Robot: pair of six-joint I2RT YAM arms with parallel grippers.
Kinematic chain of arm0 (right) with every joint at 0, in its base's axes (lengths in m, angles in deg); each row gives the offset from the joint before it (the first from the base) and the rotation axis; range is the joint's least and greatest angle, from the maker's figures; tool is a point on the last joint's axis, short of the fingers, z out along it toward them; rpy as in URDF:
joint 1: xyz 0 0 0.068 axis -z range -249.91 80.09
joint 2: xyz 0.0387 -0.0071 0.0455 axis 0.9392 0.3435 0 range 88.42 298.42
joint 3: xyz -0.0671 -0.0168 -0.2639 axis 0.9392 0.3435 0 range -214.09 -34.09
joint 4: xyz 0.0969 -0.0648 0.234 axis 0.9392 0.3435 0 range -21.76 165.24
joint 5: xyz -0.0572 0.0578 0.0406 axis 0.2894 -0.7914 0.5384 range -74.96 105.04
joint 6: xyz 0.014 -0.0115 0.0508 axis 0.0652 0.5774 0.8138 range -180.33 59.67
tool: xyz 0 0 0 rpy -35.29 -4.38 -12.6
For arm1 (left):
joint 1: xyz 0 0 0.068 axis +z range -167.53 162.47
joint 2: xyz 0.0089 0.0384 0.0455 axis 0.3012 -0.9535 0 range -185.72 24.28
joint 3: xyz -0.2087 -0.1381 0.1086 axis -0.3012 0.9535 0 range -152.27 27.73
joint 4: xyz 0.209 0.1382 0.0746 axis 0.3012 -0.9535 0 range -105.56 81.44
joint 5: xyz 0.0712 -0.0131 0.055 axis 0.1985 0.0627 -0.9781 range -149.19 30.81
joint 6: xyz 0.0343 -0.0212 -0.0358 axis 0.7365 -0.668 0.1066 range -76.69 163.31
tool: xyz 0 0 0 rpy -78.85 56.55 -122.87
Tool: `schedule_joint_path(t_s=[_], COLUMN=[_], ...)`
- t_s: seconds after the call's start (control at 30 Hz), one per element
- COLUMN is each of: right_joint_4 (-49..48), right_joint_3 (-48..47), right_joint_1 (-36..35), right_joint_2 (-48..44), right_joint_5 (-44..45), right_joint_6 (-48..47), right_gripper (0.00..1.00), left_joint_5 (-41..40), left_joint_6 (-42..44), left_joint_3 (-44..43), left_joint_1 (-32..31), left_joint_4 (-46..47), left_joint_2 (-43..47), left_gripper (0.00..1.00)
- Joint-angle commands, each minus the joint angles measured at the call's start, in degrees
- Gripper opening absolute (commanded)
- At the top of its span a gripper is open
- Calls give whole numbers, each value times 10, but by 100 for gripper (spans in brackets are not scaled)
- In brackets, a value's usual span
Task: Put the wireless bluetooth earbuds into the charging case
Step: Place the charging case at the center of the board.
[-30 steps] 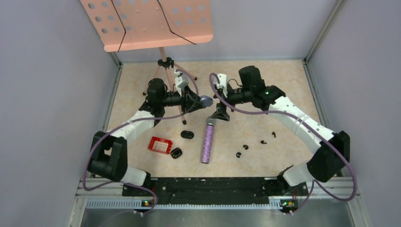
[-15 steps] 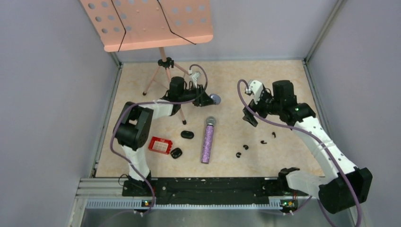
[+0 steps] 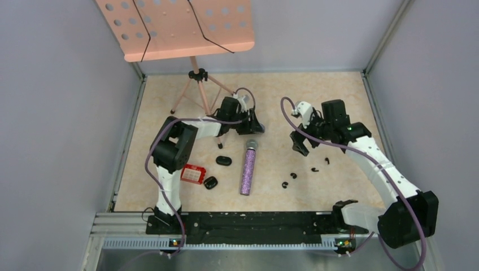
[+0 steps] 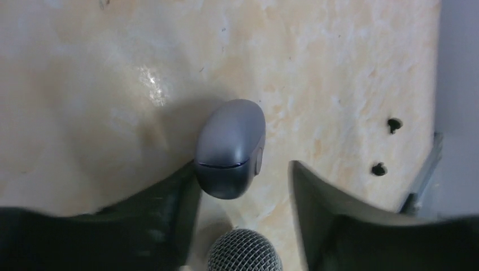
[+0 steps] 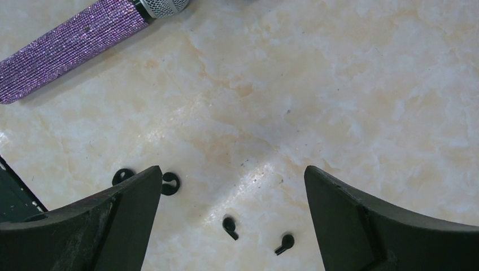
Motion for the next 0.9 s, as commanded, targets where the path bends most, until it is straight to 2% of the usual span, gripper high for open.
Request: schedule_joint_path(t_s=[0.0,0.03,0.07,0.23,0.37,0.47,0.57,0.63,0.73,0.8,0.87], right_joint_4=[-36,-43,-49,-79,-103,-130,-144,-157,-198,-218,-224], right_joint_3=[-5,-9,-14,-47,-60,-61,-77,-96,-124,-140,-160], right_joint_1=[1,1,1,-1,-20,-73,-139,-173,-218,-241,-264], right_joint_2=[21,29,37,82,114,134,166,197,248,278,311], right_joint_5=[-1,-8,-17,-74,-135,-133,-119,-119,-111,-108,-101], right_joint_6=[4,5,6,3,-29,-70,-112,-113,-67,-49,-56], right_gripper=[95,95,95,94,93,90,86,80,73,71,70], left_joint_5=[-40,-41,-40,-19,-10,-22,-4,-20,-95,-173,-303], left_joint_6=[88,102,116,223,325,349,390,383,320,250,178], left_joint_3=[-20,-21,-22,-11,92,173,201,212,219,228,237], left_joint_1=[7,7,7,6,5,5,5,6,28,72,119], left_joint_4=[-76,-97,-123,-258,-286,-291,-355,-385,-424,-448,-485], left_joint_2=[71,89,107,229,365,469,535,579,624,644,648], left_gripper=[87,98,99,99,99,99,99,99,99,99,99])
